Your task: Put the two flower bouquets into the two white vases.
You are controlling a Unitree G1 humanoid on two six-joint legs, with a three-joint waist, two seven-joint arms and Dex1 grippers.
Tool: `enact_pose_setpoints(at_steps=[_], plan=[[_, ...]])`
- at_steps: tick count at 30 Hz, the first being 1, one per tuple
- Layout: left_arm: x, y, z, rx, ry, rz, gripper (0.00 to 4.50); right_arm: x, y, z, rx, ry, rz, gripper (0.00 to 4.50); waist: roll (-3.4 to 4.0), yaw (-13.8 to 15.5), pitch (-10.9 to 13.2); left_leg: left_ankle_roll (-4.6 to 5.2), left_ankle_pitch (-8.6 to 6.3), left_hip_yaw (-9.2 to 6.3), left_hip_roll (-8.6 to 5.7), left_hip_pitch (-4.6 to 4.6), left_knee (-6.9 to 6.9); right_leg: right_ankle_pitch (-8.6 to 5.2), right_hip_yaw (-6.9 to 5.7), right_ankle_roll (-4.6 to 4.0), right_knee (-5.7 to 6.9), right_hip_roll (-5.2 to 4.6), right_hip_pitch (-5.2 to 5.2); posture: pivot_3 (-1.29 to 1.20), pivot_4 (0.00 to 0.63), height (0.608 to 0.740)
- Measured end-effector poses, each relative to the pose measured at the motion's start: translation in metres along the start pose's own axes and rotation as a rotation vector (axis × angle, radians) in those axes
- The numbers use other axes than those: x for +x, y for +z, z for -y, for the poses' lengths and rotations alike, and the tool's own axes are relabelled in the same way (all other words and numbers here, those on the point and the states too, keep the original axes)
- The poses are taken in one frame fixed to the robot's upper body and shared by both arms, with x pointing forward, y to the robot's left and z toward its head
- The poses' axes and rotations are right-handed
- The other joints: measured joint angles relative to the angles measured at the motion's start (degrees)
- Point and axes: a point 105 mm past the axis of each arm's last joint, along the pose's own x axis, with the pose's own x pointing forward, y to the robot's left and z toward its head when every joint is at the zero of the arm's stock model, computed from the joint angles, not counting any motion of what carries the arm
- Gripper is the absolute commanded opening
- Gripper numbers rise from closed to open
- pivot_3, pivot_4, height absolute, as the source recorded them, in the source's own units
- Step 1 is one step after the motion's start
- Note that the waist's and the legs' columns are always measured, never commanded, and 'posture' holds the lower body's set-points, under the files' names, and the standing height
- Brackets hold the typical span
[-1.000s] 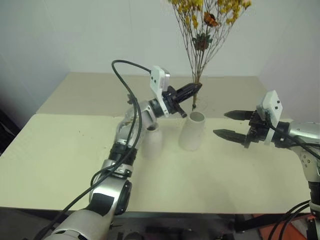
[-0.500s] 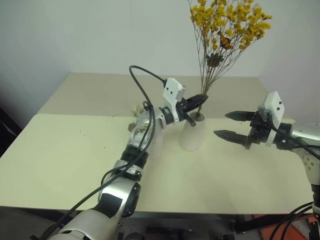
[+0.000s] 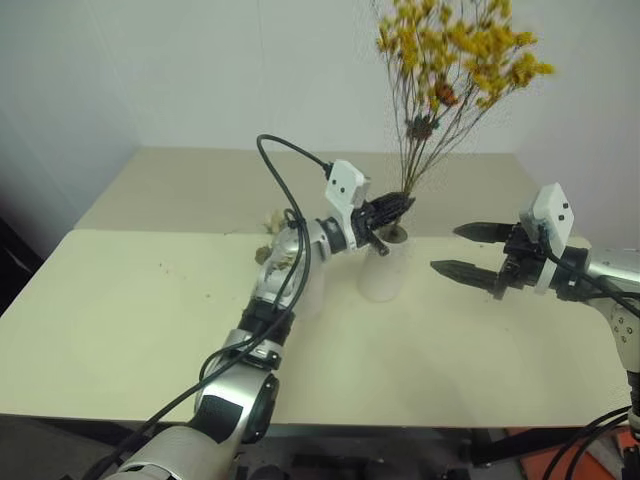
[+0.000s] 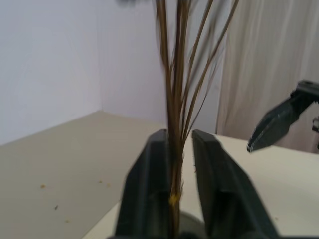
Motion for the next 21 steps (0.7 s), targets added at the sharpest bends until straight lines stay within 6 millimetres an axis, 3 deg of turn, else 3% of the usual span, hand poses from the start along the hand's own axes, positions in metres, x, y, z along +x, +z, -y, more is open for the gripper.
enact_pose_setpoints(at_steps=[8, 9, 16, 21], plan=[[-0.001, -0.003, -0.001, -0.022, 0.018, -0.042, 4.34, 0.003, 0.001, 0.002, 0.007, 0.003, 0.003, 4.5, 0.0, -0.06, 0.0, 0.0, 0.0, 0.0, 0.0, -0.04, 0.0, 0.0, 0.0, 0.0, 0.0, 0.0, -0.05, 0.0, 0.15, 0.74], [-0.001, -0.003, -0.001, -0.026, 0.021, -0.047, 4.48, 0.003, 0.0, 0.002, 0.008, 0.006, 0.001, 4.5, 0.0, -0.03, 0.0, 0.0, 0.0, 0.0, 0.01, -0.05, 0.0, 0.0, 0.0, 0.0, 0.0, 0.0, -0.06, 0.0, 0.15, 0.74], [-0.004, 0.0, -0.009, -0.037, 0.062, -0.055, 4.48, 0.007, 0.001, 0.003, 0.009, 0.02, 0.009, 4.5, 0.0, 0.03, 0.0, 0.0, 0.0, 0.0, 0.0, -0.08, 0.0, 0.0, 0.0, 0.0, 0.0, 0.0, -0.08, 0.0, 0.15, 0.74], [0.002, 0.019, -0.011, -0.044, 0.079, -0.031, 4.48, 0.01, 0.004, 0.004, -0.002, 0.024, 0.024, 4.5, 0.0, 0.03, 0.0, 0.01, 0.0, -0.01, 0.0, -0.13, 0.0, 0.0, -0.01, 0.0, -0.02, 0.0, -0.11, 0.0, 0.15, 0.74]])
